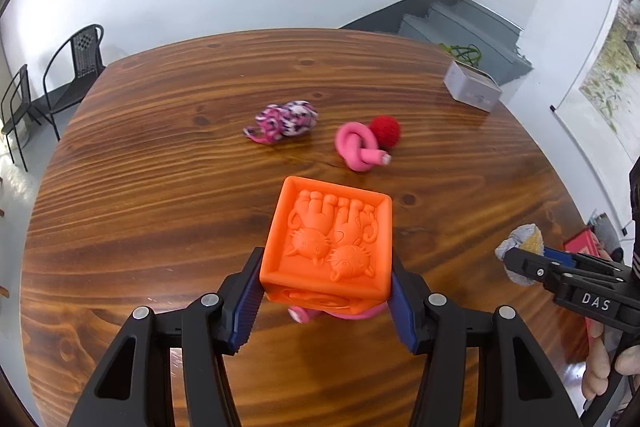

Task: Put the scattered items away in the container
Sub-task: 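Carry the orange block and grey sock over the pink-rimmed box, then lower the block into the box and open the left gripper while the right releases the sock, then move both grippers back over the pink foam knots on the table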

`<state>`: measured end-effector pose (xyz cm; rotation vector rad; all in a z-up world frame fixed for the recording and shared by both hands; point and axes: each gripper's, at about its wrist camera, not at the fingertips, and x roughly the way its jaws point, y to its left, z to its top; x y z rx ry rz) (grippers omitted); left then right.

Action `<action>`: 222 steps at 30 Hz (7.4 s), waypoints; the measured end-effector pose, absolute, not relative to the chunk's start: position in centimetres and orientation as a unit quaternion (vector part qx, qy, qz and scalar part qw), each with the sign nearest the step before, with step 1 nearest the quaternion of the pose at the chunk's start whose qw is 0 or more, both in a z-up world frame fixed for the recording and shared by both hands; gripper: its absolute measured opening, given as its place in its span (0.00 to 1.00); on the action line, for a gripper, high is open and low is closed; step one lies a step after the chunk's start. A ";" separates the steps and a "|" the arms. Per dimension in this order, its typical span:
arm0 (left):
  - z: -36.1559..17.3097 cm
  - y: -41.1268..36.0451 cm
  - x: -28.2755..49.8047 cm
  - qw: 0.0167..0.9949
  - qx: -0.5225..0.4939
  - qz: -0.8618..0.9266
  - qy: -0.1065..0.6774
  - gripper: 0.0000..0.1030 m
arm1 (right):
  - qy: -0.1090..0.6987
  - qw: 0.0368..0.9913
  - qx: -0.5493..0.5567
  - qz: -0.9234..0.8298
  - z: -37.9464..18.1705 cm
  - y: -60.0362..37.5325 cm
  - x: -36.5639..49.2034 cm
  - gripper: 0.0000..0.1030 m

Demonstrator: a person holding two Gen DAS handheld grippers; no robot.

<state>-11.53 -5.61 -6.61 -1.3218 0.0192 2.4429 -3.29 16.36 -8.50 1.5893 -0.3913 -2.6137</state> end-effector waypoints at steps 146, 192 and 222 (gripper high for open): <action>-0.4 40.0 4.4 0.460 -0.426 0.774 0.083 0.52 | -0.265 -0.232 0.406 -0.843 -3.5 52.3 24.5 0.56; -7.9 -0.1 -6.2 0.094 -0.504 0.855 -0.076 1.00 | -0.164 0.010 0.472 -0.866 -4.1 30.9 8.3 0.56; -14.2 -3.8 -13.6 0.156 -0.529 0.833 -0.036 0.73 | -0.126 0.017 0.523 -0.843 -8.5 19.0 -1.9 0.56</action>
